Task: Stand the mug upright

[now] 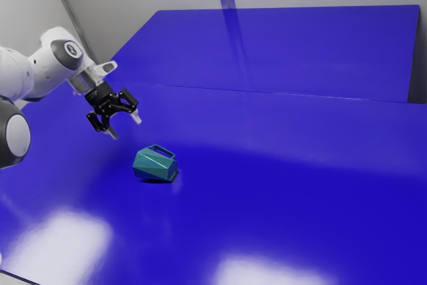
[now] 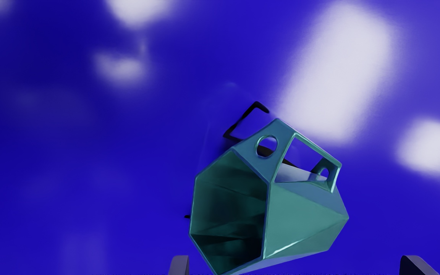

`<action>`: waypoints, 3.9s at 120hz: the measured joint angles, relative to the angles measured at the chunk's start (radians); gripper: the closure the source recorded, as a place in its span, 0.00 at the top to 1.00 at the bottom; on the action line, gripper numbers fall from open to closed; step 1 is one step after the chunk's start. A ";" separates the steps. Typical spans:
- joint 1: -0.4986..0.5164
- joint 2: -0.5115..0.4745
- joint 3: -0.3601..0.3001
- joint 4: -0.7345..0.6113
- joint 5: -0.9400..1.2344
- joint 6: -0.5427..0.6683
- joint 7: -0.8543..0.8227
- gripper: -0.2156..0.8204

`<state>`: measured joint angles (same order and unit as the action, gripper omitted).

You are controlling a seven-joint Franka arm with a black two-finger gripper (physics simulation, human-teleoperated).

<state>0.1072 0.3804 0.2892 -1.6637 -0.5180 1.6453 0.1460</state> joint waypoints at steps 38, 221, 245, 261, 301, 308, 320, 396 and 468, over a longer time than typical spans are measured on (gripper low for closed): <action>-0.001 0.038 -0.001 -0.103 -0.089 0.002 0.006 0.79; -0.129 -0.251 -0.227 -0.313 0.277 0.350 -0.091 0.04; -0.176 -0.388 -0.312 -0.501 0.536 0.556 -0.175 0.03; -0.232 -0.409 -0.323 -0.572 0.664 0.696 -0.235 0.03; -0.161 -0.375 -0.325 -0.623 0.745 0.859 -0.349 0.03; -0.146 -0.364 -0.317 -0.626 0.746 0.869 -0.366 0.03; -0.111 -0.351 -0.318 -0.627 0.747 0.885 -0.391 0.03; -0.142 -0.316 -0.323 -0.628 0.729 0.930 -0.469 0.45; -0.166 -0.448 -0.341 -0.375 0.721 0.579 -0.450 0.77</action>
<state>-0.0590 -0.0679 -0.0518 -2.0386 0.2030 2.2243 -0.3036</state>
